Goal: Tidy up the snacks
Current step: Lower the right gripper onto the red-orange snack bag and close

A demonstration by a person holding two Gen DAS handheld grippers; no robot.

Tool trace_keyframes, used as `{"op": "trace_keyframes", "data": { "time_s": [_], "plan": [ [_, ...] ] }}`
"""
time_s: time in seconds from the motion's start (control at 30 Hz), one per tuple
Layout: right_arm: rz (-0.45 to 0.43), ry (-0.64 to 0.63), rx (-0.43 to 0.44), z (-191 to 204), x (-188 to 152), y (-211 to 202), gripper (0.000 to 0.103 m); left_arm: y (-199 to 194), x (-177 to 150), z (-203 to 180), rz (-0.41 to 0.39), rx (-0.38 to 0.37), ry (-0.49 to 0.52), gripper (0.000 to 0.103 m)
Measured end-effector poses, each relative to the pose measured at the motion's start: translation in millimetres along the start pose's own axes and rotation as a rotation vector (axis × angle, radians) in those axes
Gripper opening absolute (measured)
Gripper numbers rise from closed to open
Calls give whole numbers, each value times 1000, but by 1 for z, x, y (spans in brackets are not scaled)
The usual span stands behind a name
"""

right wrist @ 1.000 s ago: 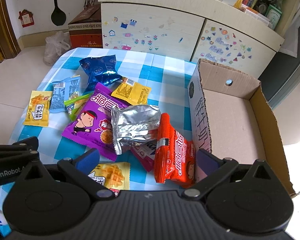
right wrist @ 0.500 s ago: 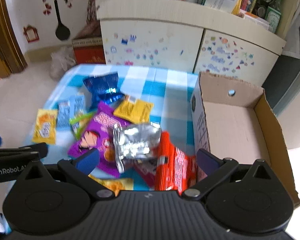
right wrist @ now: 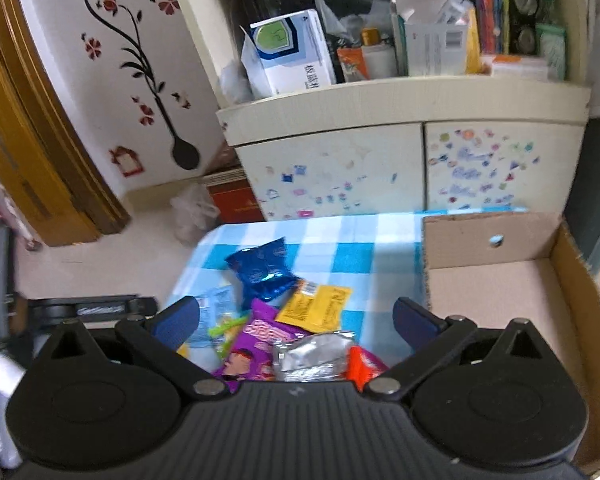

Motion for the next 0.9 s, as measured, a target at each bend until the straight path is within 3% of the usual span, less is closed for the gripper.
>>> {"op": "trace_keyframes", "data": {
  "time_s": [0.2,0.37,0.67,0.73,0.9],
  "plan": [
    [48,84,61,-7,-12,9,100,19,7,11,27,-10,-16,103],
    [123,150,73,-19,-34,15,87,28,-9,15,116,-38,-80,103],
    [210,-18,22,-19,-73,19,74,34,-26,8,155,-41,-29,103],
    [231,-59,-1,-20,-81,21,65,37,-31,9,175,-40,-33,103],
    [264,-127,-44,-23,-96,25,55,44,-42,12,220,-59,-90,103]
  ]
}}
Point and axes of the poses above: each gripper's, at about its wrist camera, not at the fingertips, and y roughly the way its jaws point, z to its left, x to its top, the point moved 10 cm from there along y, roughly the way its jaws point, and after that the axes turned 15 degrees about -z, right-handed, at the moved point
